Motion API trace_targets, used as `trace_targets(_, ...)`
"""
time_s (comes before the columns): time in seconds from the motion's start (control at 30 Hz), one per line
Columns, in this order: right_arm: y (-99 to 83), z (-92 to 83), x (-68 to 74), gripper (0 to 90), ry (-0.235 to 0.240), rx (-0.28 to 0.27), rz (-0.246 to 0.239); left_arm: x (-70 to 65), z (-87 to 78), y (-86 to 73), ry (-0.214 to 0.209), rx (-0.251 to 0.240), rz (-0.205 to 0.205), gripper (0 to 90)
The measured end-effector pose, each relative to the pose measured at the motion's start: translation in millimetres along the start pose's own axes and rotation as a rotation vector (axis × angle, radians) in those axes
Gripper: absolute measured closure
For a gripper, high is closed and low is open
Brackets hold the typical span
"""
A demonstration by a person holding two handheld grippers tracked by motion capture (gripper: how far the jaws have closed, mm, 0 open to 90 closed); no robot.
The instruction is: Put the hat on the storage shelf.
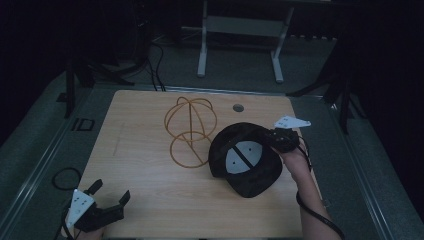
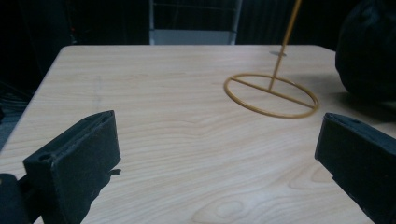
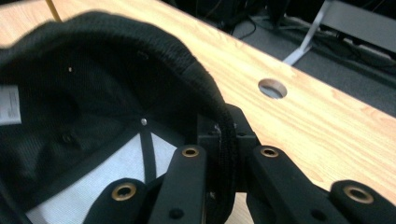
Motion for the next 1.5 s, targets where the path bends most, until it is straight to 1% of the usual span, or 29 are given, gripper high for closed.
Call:
trace_targets(0.03,0.0,0.0,0.0,87.3,0.0,0.0,0.0,-1.8,0.5,-0.2,-0.007,0.0,0.003,0.4)
trace_targets(0.07,1.9,-6.4,2.3,87.4,0.007,-0.014,0.001,-6.8,1.4,0.0,-0.039,0.001,-0.007,0.4)
trace_targets(0.1,1.9,-6.4,2.3,87.4,0.007,-0.014,0.001,-6.8,1.4,0.0,-0.039,0.001,-0.007,0.4)
trace_targets(0.27,13.1,-27.7,8.3,87.4,0.006,-0.062,-0.004,-20.1,3.5,2.5,-0.092,0.002,-0.014,0.4)
trace_targets(0.33,14.6,-30.2,8.6,87.4,0.001,-0.069,-0.004,-24.2,4.7,3.4,-0.108,0.004,-0.016,0.4)
trace_targets(0.4,20.0,-38.1,8.8,87.4,-0.012,-0.086,0.001,-33.1,6.3,5.3,-0.13,0.011,0.002,0.4)
trace_targets(0.43,20.0,-38.1,8.8,87.4,-0.012,-0.086,0.001,-33.1,6.3,5.3,-0.13,0.011,0.002,0.4)
trace_targets(0.47,22.9,-41.7,8.9,87.4,-0.024,-0.091,-0.006,-41.9,7.8,8.0,-0.159,0.008,0.003,0.4)
trace_targets(0.5,22.9,-41.7,8.9,87.4,-0.024,-0.091,-0.006,-41.9,7.8,8.0,-0.159,0.008,0.003,0.4)
trace_targets(0.57,25.8,-45.3,8.9,87.4,-0.029,-0.099,-0.004,-50.8,11.1,11.0,-0.18,0.019,0.015,0.4)
trace_targets(0.63,28.8,-49.4,8.9,87.4,-0.033,-0.113,0.001,-60.5,15.6,13.6,-0.21,0.028,0.014,0.4)
trace_targets(0.67,31.4,-53.6,8.8,87.4,-0.042,-0.125,0.01,-70.4,20.0,15.9,-0.229,0.027,0.029,0.4)
trace_targets(0.7,31.4,-53.6,8.8,87.4,-0.042,-0.125,0.01,-70.4,20.0,15.9,-0.229,0.027,0.029,0.4)
trace_targets(0.87,39.1,-65.7,12.8,87.4,-0.054,-0.16,0.014,-96.7,34.1,21.5,-0.291,0.039,0.036,0.4)
trace_targets(0.9,39.1,-65.7,12.8,87.4,-0.054,-0.16,0.014,-96.7,34.1,21.5,-0.291,0.039,0.036,0.4)
trace_targets(0.93,41.4,-70.2,15.7,87.4,-0.054,-0.172,0.012,-104.7,39.3,22.0,-0.304,0.05,0.036,0.4)
trace_targets(0.97,41.4,-70.2,15.7,87.4,-0.054,-0.172,0.012,-104.7,39.3,22.0,-0.304,0.05,0.036,0.4)
trace_targets(1.0,42.1,-71.8,16.7,87.4,-0.06,-0.176,0.011,-111.0,42.7,22.6,-0.31,0.05,0.035,0.4)
trace_targets(1.03,42.7,-74.7,19.0,87.4,-0.068,-0.182,0.002,-113.9,44.3,23.3,-0.304,0.049,0.043,0.4)
trace_targets(1.07,42.5,-77.3,21.3,87.4,-0.073,-0.19,0.002,-121.4,47.4,25.5,-0.314,0.048,0.052,0.4)
trace_targets(1.1,42.5,-77.3,21.3,87.4,-0.073,-0.19,0.002,-121.4,47.4,25.5,-0.314,0.048,0.052,0.4)
trace_targets(1.17,41.7,-80.2,23.7,87.4,-0.074,-0.199,0.003,-130.5,50.8,28.1,-0.324,0.046,0.066,0.4)
trace_targets(1.23,41.2,-82.9,24.9,87.3,-0.076,-0.204,0.001,-139.9,55.4,30.4,-0.345,0.051,0.07,0.4)
trace_targets(1.27,41.1,-86.0,26.3,87.3,-0.086,-0.207,0.001,-149.0,60.5,33.6,-0.371,0.054,0.064,0.4)
trace_targets(1.3,41.1,-86.0,26.3,87.3,-0.086,-0.207,0.001,-149.0,60.5,33.6,-0.371,0.054,0.064,0.4)
trace_targets(1.33,42.0,-89.2,28.3,87.3,-0.095,-0.215,-0.005,-157.9,65.3,37.3,-0.384,0.048,0.078,0.4)
trace_targets(1.37,42.0,-89.2,28.3,87.3,-0.095,-0.215,-0.005,-157.9,65.3,37.3,-0.384,0.048,0.078,0.4)
trace_targets(1.4,43.8,-92.0,30.4,87.3,-0.097,-0.224,-0.005,-165.9,69.9,40.9,-0.381,0.041,0.092,0.4)
trace_targets(1.5,46.3,-95.0,31.7,87.3,-0.099,-0.238,0.003,-173.4,75.8,43.2,-0.393,0.046,0.093,0.4)
Point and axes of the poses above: each handheld gripper's, and its own axes: z roughly forward along the jaws, y roughly out of its top, x roughly to its left, the point moved 5 cm from there along z, roughly forward along the jaws, and after that the axes turned 4 degrees about x, right-handed, at the moved point
